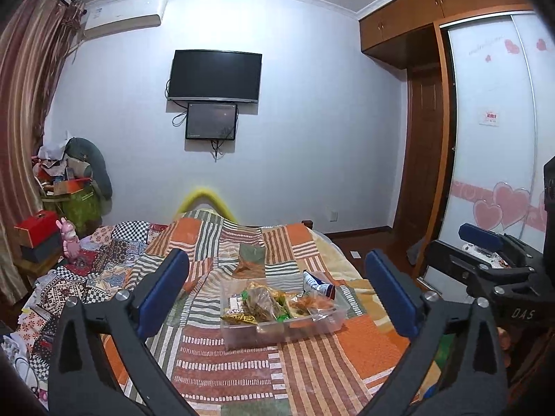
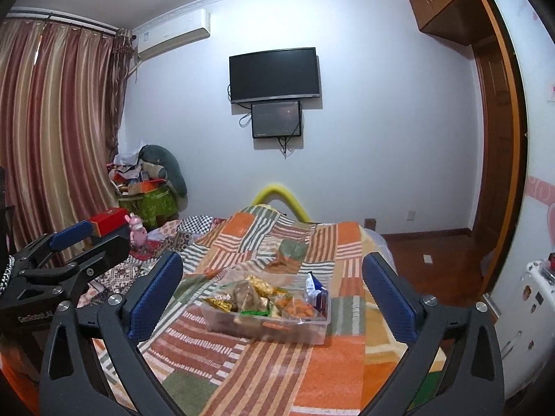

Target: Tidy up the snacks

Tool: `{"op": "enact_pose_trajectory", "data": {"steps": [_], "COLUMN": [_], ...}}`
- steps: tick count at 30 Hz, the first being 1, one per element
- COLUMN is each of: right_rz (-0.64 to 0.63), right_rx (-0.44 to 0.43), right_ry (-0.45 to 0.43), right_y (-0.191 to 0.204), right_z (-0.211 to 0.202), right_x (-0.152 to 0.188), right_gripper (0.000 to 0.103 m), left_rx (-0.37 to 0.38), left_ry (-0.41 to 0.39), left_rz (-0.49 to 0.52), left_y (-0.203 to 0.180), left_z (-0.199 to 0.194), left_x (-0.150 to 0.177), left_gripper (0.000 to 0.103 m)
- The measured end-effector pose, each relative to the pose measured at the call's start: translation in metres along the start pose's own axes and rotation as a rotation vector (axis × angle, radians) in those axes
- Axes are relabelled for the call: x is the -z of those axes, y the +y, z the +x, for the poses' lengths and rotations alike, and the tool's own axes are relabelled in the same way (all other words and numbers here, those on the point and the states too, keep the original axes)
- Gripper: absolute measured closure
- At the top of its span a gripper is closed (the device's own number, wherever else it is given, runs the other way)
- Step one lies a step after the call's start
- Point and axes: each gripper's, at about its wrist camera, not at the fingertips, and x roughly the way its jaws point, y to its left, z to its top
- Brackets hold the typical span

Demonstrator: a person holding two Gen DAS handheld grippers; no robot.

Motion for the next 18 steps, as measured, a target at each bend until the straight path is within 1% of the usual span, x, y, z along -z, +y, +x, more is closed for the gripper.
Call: {"op": "enact_pose_trajectory", "data": {"steps": [18], "right_rz": [0.027], "right_rx": [0.003], "right_ry": [-0.013], "right_y": [-0.006], "right_z": [-0.013], "right_x": [0.003], "right_gripper": [0.000], "left_rx": [0.002], "left_ry": [-0.011], "left_rz": [0.028], "left_y": [-0.010], "left_z": [-0.007], "left_x": [0.005], "left_gripper": [0.000]}}
